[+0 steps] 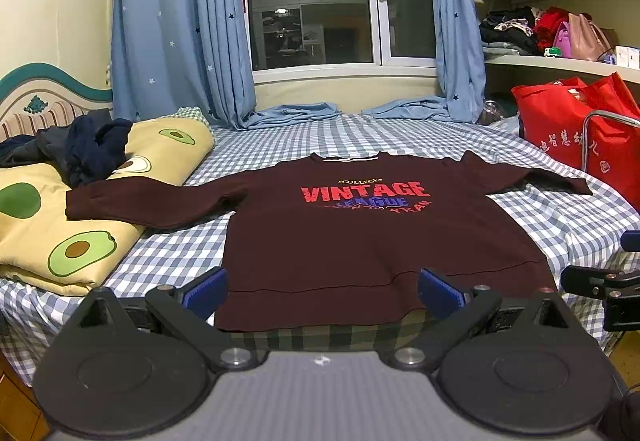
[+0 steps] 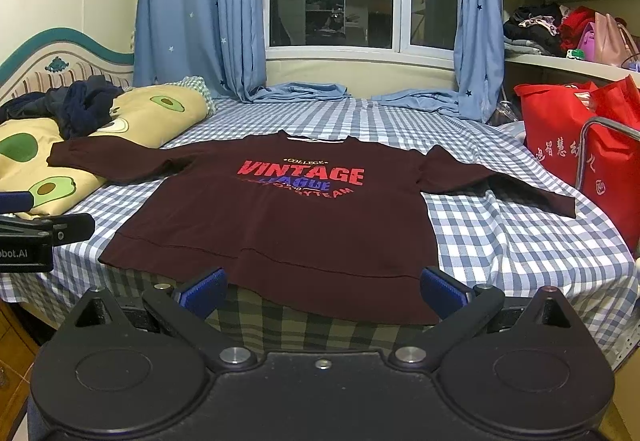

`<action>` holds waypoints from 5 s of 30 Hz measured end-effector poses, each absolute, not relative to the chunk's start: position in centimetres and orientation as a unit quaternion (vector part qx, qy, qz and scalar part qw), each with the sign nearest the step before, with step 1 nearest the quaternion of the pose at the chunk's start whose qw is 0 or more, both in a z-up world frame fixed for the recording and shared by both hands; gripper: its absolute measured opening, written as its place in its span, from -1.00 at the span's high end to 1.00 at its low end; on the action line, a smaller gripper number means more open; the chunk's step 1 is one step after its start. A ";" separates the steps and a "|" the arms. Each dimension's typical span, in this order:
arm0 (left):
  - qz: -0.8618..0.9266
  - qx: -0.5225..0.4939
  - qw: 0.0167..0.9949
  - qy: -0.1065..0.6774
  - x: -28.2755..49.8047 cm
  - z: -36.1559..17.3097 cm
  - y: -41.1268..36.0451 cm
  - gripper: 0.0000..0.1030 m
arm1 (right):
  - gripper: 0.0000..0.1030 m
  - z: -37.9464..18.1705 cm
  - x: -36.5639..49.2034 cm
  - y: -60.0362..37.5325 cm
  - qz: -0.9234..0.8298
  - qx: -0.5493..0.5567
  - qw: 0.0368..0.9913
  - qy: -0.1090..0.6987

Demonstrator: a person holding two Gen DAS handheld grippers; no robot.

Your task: Fold small clothes

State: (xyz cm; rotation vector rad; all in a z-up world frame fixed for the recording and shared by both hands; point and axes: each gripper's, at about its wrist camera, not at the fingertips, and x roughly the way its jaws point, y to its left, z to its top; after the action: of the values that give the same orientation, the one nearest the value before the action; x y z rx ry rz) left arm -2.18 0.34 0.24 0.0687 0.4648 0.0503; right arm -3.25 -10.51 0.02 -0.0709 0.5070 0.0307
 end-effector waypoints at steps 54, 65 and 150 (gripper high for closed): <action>0.015 0.059 0.942 0.331 20.4 -2.1 -2.4 -1.00 | -0.99 -4.5 20.4 -23.2 -0.071 0.030 0.932 0.354; -0.002 0.055 0.945 0.322 29.5 -4.4 -5.7 -1.00 | -0.99 -7.0 28.1 -37.1 -0.159 0.049 0.927 0.335; 0.163 -0.193 0.950 0.182 19.1 -6.3 29.1 -0.99 | -0.13 -12.6 51.0 0.5 0.170 -0.174 0.888 0.391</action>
State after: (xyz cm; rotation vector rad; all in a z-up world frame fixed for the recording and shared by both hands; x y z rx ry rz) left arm 19.15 29.06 -6.30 -0.3929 0.3711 0.3321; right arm 50.96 0.54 -12.60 -0.3619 0.8118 0.3538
